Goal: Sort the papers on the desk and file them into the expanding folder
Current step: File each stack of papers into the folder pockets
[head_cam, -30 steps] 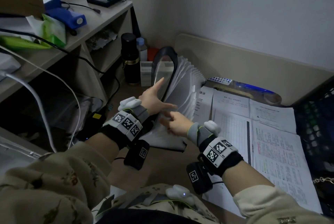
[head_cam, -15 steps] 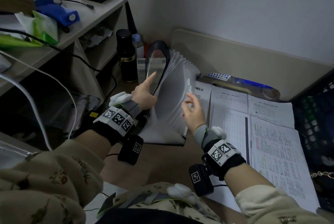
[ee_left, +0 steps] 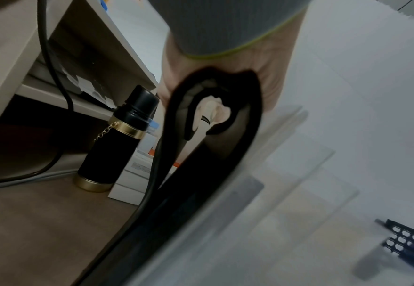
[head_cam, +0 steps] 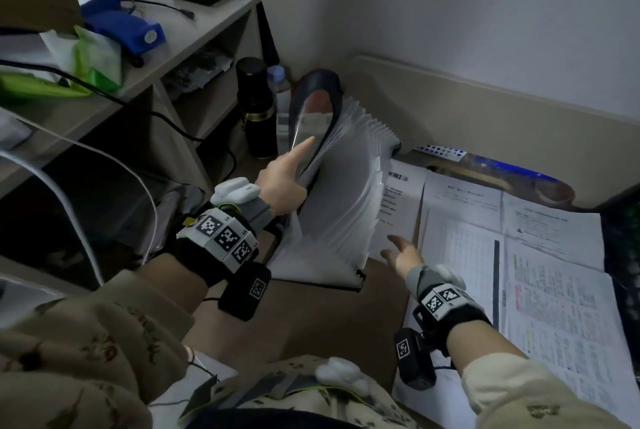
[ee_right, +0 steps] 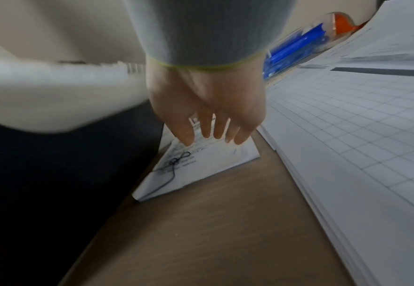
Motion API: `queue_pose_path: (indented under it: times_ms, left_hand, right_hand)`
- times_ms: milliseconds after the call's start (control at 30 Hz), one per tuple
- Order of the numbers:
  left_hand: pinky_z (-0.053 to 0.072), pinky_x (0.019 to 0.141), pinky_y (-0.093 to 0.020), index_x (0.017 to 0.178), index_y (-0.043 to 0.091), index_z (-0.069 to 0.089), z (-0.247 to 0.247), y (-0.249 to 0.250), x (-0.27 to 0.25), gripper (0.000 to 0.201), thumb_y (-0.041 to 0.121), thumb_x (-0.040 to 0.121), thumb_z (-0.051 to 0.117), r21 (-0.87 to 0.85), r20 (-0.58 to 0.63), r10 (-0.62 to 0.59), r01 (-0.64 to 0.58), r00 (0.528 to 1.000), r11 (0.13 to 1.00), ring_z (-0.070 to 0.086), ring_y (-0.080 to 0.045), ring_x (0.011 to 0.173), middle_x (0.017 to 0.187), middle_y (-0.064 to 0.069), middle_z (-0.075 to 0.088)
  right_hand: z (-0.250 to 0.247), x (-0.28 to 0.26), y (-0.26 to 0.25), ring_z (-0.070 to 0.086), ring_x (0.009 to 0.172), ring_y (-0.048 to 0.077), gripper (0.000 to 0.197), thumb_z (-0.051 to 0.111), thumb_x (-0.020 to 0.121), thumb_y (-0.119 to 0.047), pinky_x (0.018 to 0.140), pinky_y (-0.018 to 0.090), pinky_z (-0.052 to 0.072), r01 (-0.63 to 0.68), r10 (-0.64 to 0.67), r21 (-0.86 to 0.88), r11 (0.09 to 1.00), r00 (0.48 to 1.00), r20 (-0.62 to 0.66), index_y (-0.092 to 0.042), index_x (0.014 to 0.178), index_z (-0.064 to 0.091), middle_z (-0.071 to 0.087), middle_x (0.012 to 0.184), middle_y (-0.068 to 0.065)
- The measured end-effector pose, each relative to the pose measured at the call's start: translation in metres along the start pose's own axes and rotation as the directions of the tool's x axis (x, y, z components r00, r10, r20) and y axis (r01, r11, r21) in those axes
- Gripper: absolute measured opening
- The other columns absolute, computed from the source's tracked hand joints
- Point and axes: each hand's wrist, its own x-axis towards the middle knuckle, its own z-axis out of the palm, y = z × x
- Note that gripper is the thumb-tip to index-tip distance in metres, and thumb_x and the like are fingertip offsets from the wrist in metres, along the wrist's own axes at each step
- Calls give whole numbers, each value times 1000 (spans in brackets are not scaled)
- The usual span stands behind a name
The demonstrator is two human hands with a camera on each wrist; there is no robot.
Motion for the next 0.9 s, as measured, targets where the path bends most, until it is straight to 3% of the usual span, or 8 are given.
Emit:
queue_pose_path:
  times_ms: [67, 167, 233, 267, 433, 600, 733, 900]
  left_hand:
    - [42, 73, -29, 149, 49, 19, -5, -2, 2, 94, -5, 77, 47, -2, 7, 11, -11, 1000, 1000, 58, -35, 112, 147, 0, 44]
    - [41, 66, -27, 147, 52, 19, -7, -4, 4, 93, -3, 77, 47, -8, 16, 2, -2, 1000, 1000, 59, -39, 106, 142, -2, 49]
    - [39, 56, -25, 147, 52, 18, -8, -6, 5, 94, -3, 77, 47, -16, 32, -6, 7, 999, 1000, 59, -41, 105, 136, -6, 54]
    - [37, 54, -23, 147, 52, 18, -9, -7, 5, 94, -2, 77, 47, -10, 30, -17, 18, 999, 1000, 59, -41, 104, 134, -7, 55]
    - [39, 70, -27, 149, 50, 17, -6, -5, 0, 94, -2, 77, 48, 16, 19, -25, 24, 1000, 1000, 58, -35, 108, 140, -3, 50]
    - [38, 80, -24, 148, 51, 18, 6, 3, -6, 94, -3, 77, 48, 45, 0, -37, 37, 999, 998, 53, -29, 118, 145, 2, 45]
    - [38, 85, -22, 148, 51, 19, 12, 6, -8, 93, -4, 78, 47, 49, -32, -52, 54, 998, 997, 50, -28, 124, 149, 3, 41]
    - [41, 85, -25, 149, 49, 19, 10, 4, -7, 93, -2, 78, 51, 56, -22, -53, 54, 998, 997, 53, -28, 118, 142, 1, 48]
  right_hand:
    - [2, 4, -2, 30, 140, 27, 55, 52, 94, -22, 114, 36, 27, 59, -30, -271, 961, 994, 109, -18, 145, 34, 31, 153, 8]
    - [10, 11, -2, 3, 148, 21, 57, 33, 101, -38, 119, 35, 1, 204, -24, -669, 715, 963, 269, -21, 151, 12, 6, 160, 3]
    - [18, 15, 4, -5, 148, 20, 59, 27, 101, -42, 119, 40, -7, 287, -27, -773, 565, 943, 331, -20, 152, 7, 1, 160, 2]
    - [21, 18, 6, -6, 148, 23, 61, 29, 100, -43, 120, 44, -4, 309, -27, -785, 537, 936, 351, -20, 152, 6, 0, 160, 2]
    - [16, 18, 6, -1, 148, 21, 60, 37, 96, -40, 119, 46, 9, 260, 30, -794, 550, 944, 329, -32, 151, 13, 4, 160, -5]
    - [13, -5, 2, 19, 143, 23, 48, 31, 100, -24, 116, 33, 18, 225, 28, -732, 643, 949, 315, -17, 146, 29, 25, 155, 3]
    - [15, -20, 20, 27, 141, 23, 46, 52, 94, -18, 113, 26, 21, 203, 29, -613, 763, 938, 346, -12, 139, 45, 29, 153, 7]
    - [19, -41, 33, 22, 143, 21, 44, 53, 94, -14, 114, 24, 15, 165, 51, -518, 839, 925, 377, -12, 138, 47, 27, 154, 7]
